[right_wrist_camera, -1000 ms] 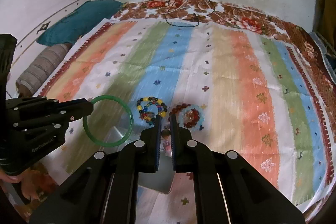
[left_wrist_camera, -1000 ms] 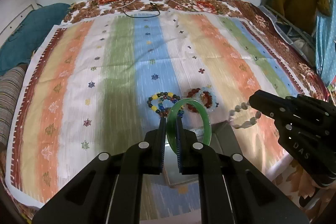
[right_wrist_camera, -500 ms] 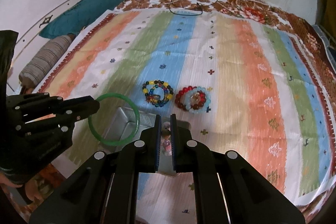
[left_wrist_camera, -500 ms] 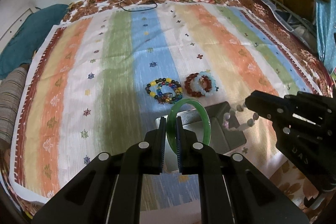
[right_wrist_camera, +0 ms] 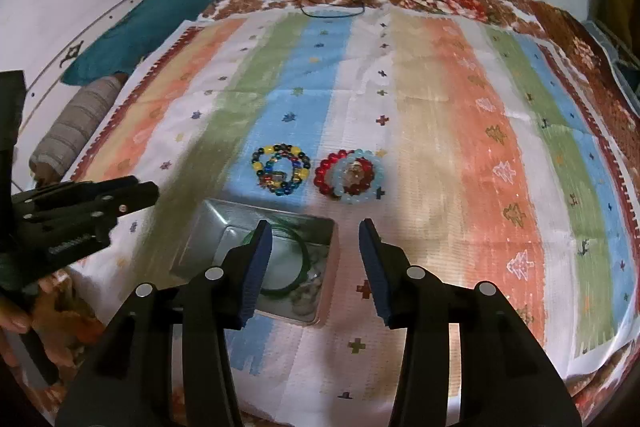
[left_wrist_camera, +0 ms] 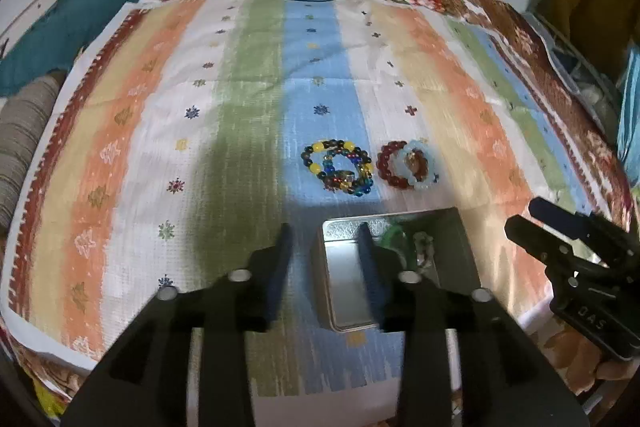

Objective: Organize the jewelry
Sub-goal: 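Open both tools over the tin and move them toward the beaded bracelets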

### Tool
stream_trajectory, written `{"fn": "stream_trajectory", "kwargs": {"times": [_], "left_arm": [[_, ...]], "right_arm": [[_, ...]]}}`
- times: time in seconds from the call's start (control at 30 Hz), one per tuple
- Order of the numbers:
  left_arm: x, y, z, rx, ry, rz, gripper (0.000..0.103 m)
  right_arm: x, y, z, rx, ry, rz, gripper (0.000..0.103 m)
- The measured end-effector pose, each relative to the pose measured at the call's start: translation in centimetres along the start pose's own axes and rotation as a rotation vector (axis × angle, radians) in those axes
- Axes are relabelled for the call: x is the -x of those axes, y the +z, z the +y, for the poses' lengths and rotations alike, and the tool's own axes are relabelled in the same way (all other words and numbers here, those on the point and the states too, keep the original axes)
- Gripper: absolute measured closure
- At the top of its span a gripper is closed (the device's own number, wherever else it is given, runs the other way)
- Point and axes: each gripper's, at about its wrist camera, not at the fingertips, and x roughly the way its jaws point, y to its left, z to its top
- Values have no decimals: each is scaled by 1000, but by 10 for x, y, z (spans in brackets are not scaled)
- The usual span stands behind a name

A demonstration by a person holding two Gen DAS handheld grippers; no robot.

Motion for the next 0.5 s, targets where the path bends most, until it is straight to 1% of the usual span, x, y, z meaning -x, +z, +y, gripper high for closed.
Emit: {"fn": "stream_trajectory", "kwargs": {"times": [0.1, 0.13, 0.17, 0.23, 0.33, 0.4, 0.5], "left_arm": [[-4, 4, 5, 29, -7, 5, 57], [-6, 6, 5, 35, -6, 8, 55], [-8, 9, 5, 39, -13, 11, 51], [-11, 14, 5, 39, -22, 13, 51], [-17, 22, 3, 32, -16, 15, 49], [-20, 27, 2, 23, -10, 13, 49], [-25, 33, 1, 9, -3, 18, 48]], "right_arm": [[-4, 6, -5, -2, -11, 3, 47], [-5, 8, -8, -7, -17, 4, 43], [-7, 10, -11, -13, -21, 5, 43], [-10, 14, -15, -27, -21, 12, 41], [-15, 22, -19, -31, -23, 13, 36], [-17, 25, -20, -29, -23, 12, 35], [-20, 30, -20, -27, -25, 11, 32]]}}
